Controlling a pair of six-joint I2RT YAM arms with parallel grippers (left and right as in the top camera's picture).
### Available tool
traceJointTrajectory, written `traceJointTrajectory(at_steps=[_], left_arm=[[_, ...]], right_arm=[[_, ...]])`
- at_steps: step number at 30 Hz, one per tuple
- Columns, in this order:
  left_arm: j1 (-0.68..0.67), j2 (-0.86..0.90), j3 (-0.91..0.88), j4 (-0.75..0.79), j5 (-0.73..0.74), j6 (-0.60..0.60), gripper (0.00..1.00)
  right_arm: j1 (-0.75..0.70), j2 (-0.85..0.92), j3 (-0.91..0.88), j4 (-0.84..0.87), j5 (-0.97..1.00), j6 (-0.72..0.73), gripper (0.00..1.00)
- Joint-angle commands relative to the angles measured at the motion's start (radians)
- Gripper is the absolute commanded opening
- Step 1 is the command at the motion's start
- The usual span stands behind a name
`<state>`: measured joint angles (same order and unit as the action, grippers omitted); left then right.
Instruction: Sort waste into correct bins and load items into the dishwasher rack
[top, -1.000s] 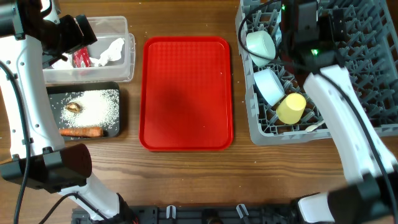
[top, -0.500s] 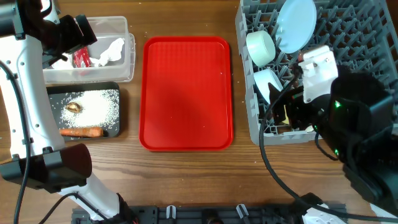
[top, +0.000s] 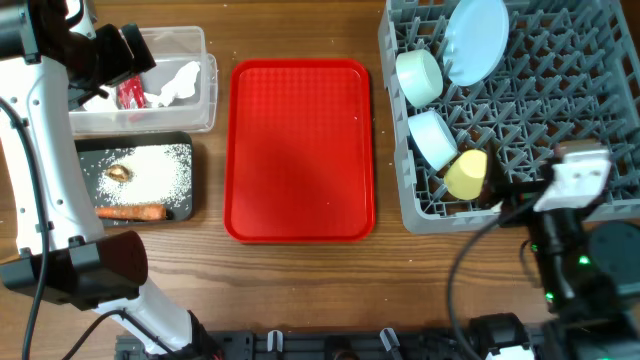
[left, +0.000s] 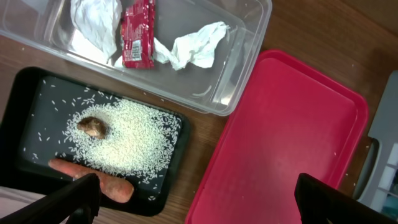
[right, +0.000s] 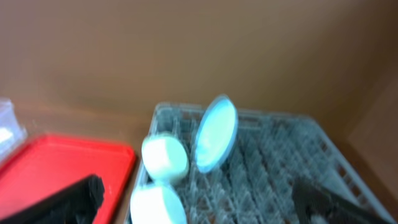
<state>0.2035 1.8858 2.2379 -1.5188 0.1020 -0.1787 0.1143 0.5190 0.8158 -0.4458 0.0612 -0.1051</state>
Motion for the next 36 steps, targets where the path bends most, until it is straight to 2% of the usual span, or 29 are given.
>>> traceJointTrajectory(at_steps=[1,3,4,6,7,8,10,23,27,29,31,32,36], left_arm=[[0.004,0.000,0.006,0.000,0.001,-0.013,1.00],[0.004,0.000,0.006,0.000,0.001,-0.013,1.00],[0.004,0.000,0.006,0.000,0.001,-0.013,1.00],[0.004,0.000,0.006,0.000,0.001,-0.013,1.00],[0.004,0.000,0.006,0.000,0.001,-0.013,1.00],[0.004,0.000,0.006,0.000,0.001,-0.013,1.00],[0.004,0.000,0.006,0.000,0.001,-0.013,1.00],[0.016,-0.018,0.006,0.000,0.000,-0.013,1.00],[-0.169,-0.204,-0.037,0.001,0.001,-0.013,1.00],[-0.215,-0.347,-0.196,0.016,-0.010,-0.010,1.00],[-0.212,-0.505,-0.438,0.209,0.003,-0.017,1.00],[-0.213,-0.623,-0.649,0.431,0.010,-0.015,1.00],[-0.213,-0.999,-1.330,1.134,0.043,-0.009,1.00]], right_arm=[[-0.059,-0.150,-0.334,0.225,-0.226,-0.022,1.00],[-0.060,-0.255,-0.542,0.389,-0.244,-0.005,1.00],[-0.060,-0.315,-0.624,0.418,-0.244,0.016,1.00],[-0.074,-0.409,-0.712,0.406,-0.243,0.131,1.00],[-0.090,-0.451,-0.737,0.354,-0.243,0.141,1.00],[-0.101,-0.480,-0.751,0.306,-0.239,0.138,1.00],[-0.106,-0.517,-0.757,0.337,-0.240,0.133,1.00],[-0.105,-0.514,-0.760,0.340,-0.240,0.134,1.00],[-0.105,-0.514,-0.760,0.340,-0.239,0.134,1.00],[-0.105,-0.514,-0.760,0.340,-0.240,0.134,1.00],[-0.105,-0.514,-0.760,0.340,-0.240,0.134,1.00],[-0.105,-0.514,-0.760,0.340,-0.240,0.134,1.00],[-0.105,-0.514,-0.760,0.340,-0.239,0.134,0.99]])
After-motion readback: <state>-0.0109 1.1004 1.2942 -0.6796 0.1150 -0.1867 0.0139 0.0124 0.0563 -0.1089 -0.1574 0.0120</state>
